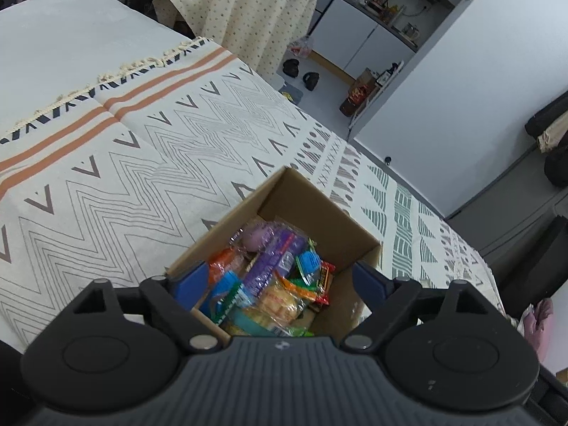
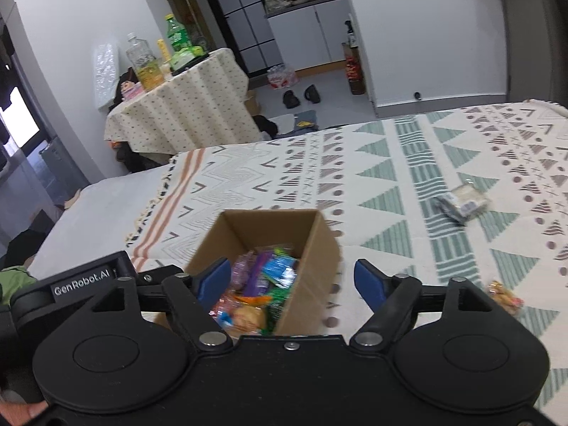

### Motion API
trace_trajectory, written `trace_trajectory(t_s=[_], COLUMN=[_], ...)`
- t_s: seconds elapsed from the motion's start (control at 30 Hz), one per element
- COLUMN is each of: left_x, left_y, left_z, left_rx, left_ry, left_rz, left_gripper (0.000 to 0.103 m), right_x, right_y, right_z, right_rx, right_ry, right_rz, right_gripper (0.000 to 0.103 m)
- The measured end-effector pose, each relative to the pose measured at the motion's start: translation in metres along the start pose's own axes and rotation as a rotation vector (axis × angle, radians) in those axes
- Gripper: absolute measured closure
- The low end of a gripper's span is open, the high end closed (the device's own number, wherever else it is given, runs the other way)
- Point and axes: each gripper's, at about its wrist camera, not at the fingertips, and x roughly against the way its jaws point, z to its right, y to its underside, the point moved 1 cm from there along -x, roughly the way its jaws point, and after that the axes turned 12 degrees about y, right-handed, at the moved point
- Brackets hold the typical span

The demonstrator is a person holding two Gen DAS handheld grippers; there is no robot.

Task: Organize snacks
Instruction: 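Move both tools back to the bed, right tool over the yellow stick snack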

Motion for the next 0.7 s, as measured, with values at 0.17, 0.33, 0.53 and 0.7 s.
trace_trajectory(t_s=[0.17,0.33,0.53,0.7], left_x=[-0.005,-0.009,-0.014,-0.018], left_y=[0.009,0.019,0.034,0.046], left_z=[0.014,0.033,0.053,0.068], left_rx=[-0.042,-0.092,-0.142,-0.176], left_ry=[0.005,0.011,0.029,0.044], left_rz=[-0.026,-0.043,-0.073,-0.083], left_gripper=[0.012,0.008,0.003,0.000], right_x=[0.010,0.020,0.031,0.036], right_y=[0.004,0.008,0.014,0.019], right_z=[0.022,0.047,0.076,0.101], right_rx=[-0.012,-0.036,-0.056,-0.074], right_ry=[0.048,0.080,0.112,0.143], right_rz=[0.017,0.030,0.047,0.054], right_gripper=[0.013,0.004,0.000,0.000])
